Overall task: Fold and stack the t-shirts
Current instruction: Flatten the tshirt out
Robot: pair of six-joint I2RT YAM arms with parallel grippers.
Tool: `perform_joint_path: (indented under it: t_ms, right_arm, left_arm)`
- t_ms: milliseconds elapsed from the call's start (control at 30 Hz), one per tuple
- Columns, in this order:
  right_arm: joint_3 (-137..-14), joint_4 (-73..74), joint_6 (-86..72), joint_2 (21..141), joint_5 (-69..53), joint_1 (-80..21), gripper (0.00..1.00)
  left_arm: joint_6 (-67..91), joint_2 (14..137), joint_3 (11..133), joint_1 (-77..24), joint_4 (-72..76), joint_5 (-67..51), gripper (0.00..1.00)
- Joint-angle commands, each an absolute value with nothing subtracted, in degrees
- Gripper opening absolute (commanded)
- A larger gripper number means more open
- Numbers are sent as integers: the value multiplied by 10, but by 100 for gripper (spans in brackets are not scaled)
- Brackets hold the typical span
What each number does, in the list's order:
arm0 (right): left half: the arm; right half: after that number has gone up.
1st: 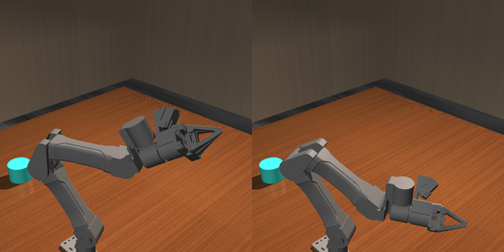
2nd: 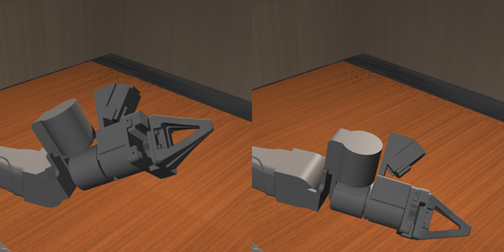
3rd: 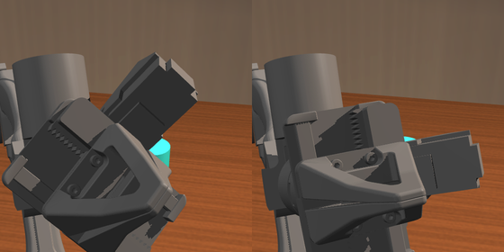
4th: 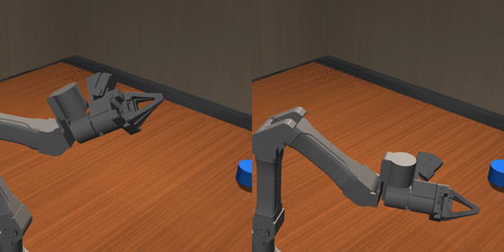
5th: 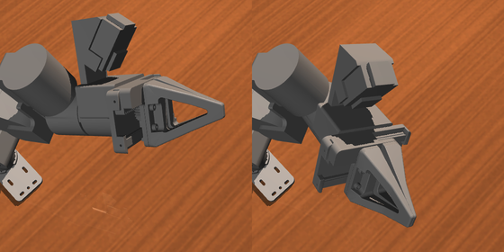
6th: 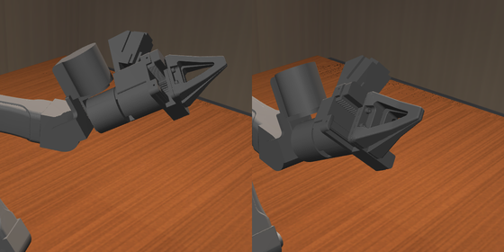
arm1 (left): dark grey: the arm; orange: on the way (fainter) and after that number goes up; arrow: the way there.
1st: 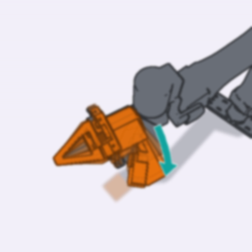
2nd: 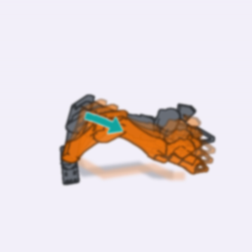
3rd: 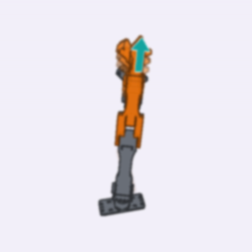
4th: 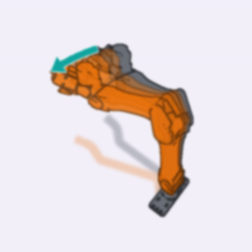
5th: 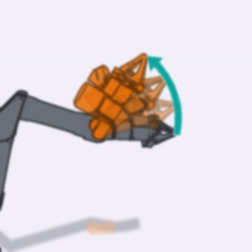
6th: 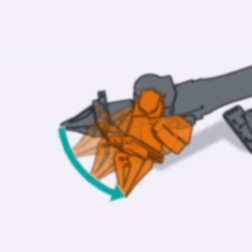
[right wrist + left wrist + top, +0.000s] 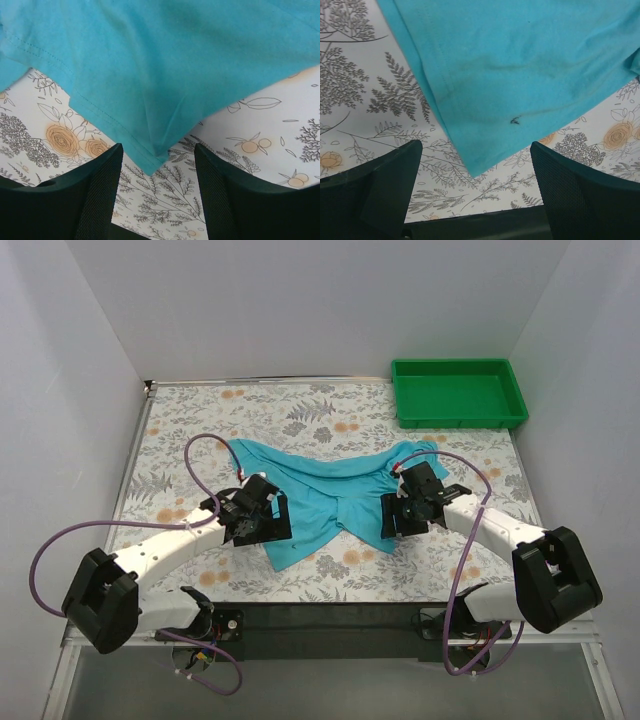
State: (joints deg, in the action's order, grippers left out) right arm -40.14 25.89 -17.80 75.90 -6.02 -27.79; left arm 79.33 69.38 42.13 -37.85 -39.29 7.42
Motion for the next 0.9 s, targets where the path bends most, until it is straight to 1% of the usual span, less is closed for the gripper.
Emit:
perform_joint_path:
  t_ms: [0,100,267,300,333,400,433,500,567,600,667,700,733,767,800,833,867]
  right_arm:
    - [-385,194,-200,762,-82,-280,55]
    - [-374,184,-200,765,-81,-280,51]
    - [-366,172,-199,776,-78,-280,40]
    - [-365,171,-198,777,-79,-280,35]
    - [-366,171,-198,778,-80,-280,20]
    - [-378,175,-194,773,-83,-280,6]
    - [-403,187,-191,762,-84,-279,1]
    - [-466,223,-177,750,-82,-280,1]
    - [-599,256,-157,783,-84,-280,1]
    - [-646,276,-142,801,-80,-280,1]
    - [-834,298,-118,893,-40,-278,1]
    - [-929,301,-110,943,-5,-275,8]
    - [-971,299,-110,967,22,-273,18]
    - [-1049,300,-111,1016,52,-268,37]
    - [-1106,308,-110,1056,64,-260,51]
    - [-1128,324,-112,1077,75,-253,60]
    - [-1131,331,-110,1078,76,-247,62]
  left_arm:
    - [811,707,456,-409,-368,101,83]
    - [809,729,480,-435,-359,112,83]
    - [809,765,501,-474,-345,121,82]
    - [809,776,504,-476,-343,122,82]
    - [809,780,506,-480,-343,123,82]
    - [810,782,508,-482,-344,130,82]
    - [810,777,508,-482,-347,134,82]
    - [809,766,509,-482,-357,152,79]
    - [809,767,513,-481,-381,163,79]
    - [809,766,512,-482,-388,163,79]
    - [819,759,498,-482,-394,159,79]
    - [827,752,493,-482,-395,156,79]
    - [831,742,483,-482,-397,152,79]
    - [838,737,472,-481,-397,148,79]
    - [844,730,464,-481,-399,144,79]
    - [846,723,460,-481,-400,142,79]
    - [851,719,453,-481,-402,137,80]
